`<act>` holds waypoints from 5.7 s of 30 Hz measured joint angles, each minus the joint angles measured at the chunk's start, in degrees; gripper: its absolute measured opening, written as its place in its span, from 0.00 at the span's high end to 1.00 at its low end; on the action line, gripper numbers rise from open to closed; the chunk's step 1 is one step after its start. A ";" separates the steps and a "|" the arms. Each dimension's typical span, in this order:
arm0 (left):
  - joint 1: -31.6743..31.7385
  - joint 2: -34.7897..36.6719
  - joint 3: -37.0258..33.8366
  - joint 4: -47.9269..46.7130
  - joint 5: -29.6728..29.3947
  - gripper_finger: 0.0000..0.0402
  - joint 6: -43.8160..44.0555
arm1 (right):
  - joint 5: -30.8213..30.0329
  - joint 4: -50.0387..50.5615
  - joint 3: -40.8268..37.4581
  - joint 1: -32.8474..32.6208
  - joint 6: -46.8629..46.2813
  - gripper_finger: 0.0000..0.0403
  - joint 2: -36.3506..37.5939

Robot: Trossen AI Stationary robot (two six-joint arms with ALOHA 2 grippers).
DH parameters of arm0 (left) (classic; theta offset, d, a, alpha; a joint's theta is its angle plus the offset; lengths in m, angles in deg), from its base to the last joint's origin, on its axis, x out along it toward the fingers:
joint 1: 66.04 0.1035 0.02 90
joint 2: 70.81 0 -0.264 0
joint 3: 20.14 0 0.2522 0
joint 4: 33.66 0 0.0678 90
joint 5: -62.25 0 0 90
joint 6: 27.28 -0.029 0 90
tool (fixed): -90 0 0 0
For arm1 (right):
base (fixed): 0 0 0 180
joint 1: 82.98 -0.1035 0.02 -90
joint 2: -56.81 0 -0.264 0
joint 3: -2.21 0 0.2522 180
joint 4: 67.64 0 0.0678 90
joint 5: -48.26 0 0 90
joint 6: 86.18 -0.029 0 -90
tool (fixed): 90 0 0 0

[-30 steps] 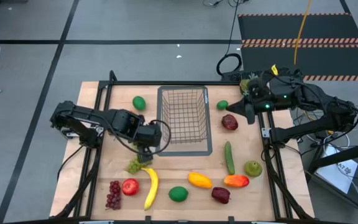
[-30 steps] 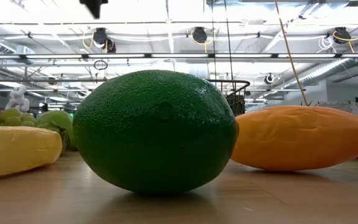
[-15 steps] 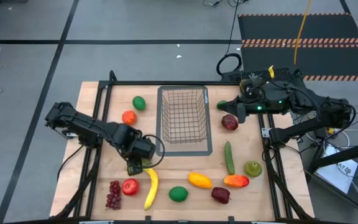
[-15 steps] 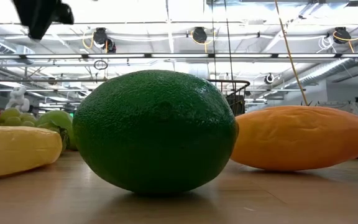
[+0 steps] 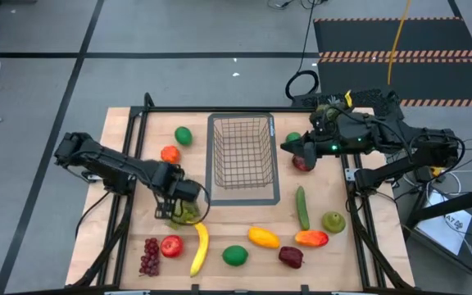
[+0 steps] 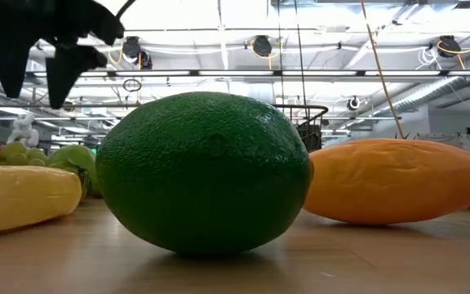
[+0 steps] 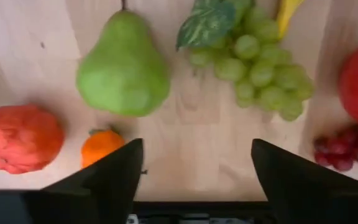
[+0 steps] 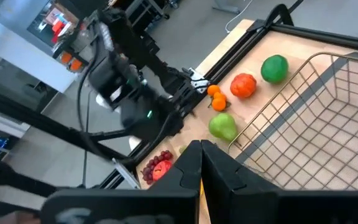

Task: Build produce basket
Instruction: Put the left green pear into the gold wire basket

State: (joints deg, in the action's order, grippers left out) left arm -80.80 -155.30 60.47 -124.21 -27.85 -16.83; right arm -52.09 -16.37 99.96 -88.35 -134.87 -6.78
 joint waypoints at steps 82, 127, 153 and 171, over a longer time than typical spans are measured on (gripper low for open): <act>13.29 -5.47 -20.73 43.47 -1.44 0.24 -13.55 | -0.34 -0.04 -0.02 -2.59 5.85 1.00 2.84; 12.22 -5.51 -10.28 29.16 0.72 1.00 -10.86 | -3.35 -0.02 -0.02 -2.57 5.99 1.00 2.82; 3.29 -5.36 13.26 -5.36 2.33 0.98 -6.86 | -3.14 0.66 -0.02 -2.57 14.94 1.00 2.82; 3.59 6.88 -10.89 15.35 4.80 0.34 -30.53 | -0.60 0.90 0.00 -4.91 7.27 1.00 2.75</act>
State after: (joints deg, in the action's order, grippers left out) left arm -77.21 -148.42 49.57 -108.85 -23.05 -47.36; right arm -52.69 -15.47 99.96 -93.27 -127.61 -4.03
